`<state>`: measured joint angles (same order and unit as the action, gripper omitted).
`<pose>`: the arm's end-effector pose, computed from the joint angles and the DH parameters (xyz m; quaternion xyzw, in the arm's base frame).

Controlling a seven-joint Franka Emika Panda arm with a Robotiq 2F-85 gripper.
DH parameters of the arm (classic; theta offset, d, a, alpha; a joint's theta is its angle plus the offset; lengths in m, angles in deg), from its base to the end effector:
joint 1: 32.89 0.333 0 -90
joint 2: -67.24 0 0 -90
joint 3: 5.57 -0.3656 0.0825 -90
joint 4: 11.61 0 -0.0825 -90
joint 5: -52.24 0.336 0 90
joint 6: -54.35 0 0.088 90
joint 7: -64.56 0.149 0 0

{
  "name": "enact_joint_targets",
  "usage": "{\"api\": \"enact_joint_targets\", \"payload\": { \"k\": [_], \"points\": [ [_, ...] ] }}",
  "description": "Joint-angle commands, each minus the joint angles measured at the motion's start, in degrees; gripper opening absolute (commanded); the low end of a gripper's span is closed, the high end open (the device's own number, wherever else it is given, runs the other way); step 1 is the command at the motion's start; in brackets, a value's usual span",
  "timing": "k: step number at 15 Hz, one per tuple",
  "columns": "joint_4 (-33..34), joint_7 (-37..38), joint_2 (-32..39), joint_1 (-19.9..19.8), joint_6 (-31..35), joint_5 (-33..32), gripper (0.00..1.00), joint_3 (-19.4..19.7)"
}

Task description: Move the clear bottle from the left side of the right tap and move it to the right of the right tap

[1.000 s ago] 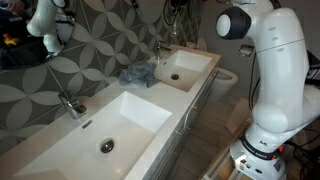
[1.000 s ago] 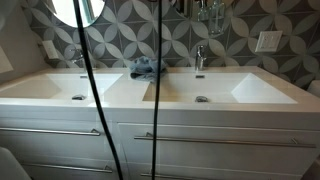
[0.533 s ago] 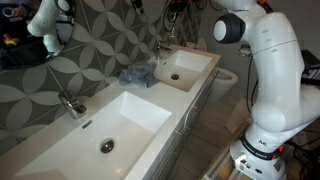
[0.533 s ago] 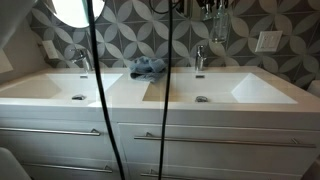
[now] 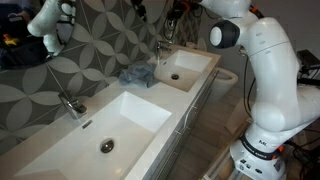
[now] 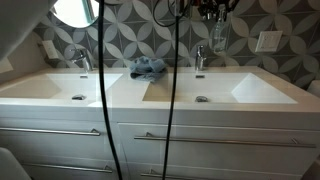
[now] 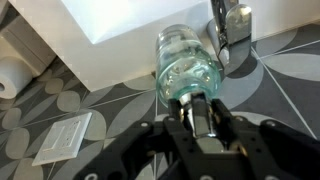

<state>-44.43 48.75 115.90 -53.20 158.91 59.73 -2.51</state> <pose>0.7382 -0.2770 0.5421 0.9772 -0.0551 0.2039 0.0222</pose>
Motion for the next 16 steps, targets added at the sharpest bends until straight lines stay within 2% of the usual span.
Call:
{"api": "enact_joint_targets", "payload": {
  "k": [1,2,10,11,16],
  "points": [
    [4.6,-3.5,2.7,-1.7,1.1,2.0,0.12,-2.0],
    [0.4,-1.6,1.0,-0.4,0.5,0.1,0.37,-0.5],
    [1.5,-2.3,1.8,-0.9,0.7,0.3,0.37,-1.2],
    [1.7,-2.3,2.1,-1.1,0.2,0.5,0.12,-1.4],
    [2.4,-2.6,4.8,-0.7,0.1,0.2,0.12,-1.3]
  ]
}}
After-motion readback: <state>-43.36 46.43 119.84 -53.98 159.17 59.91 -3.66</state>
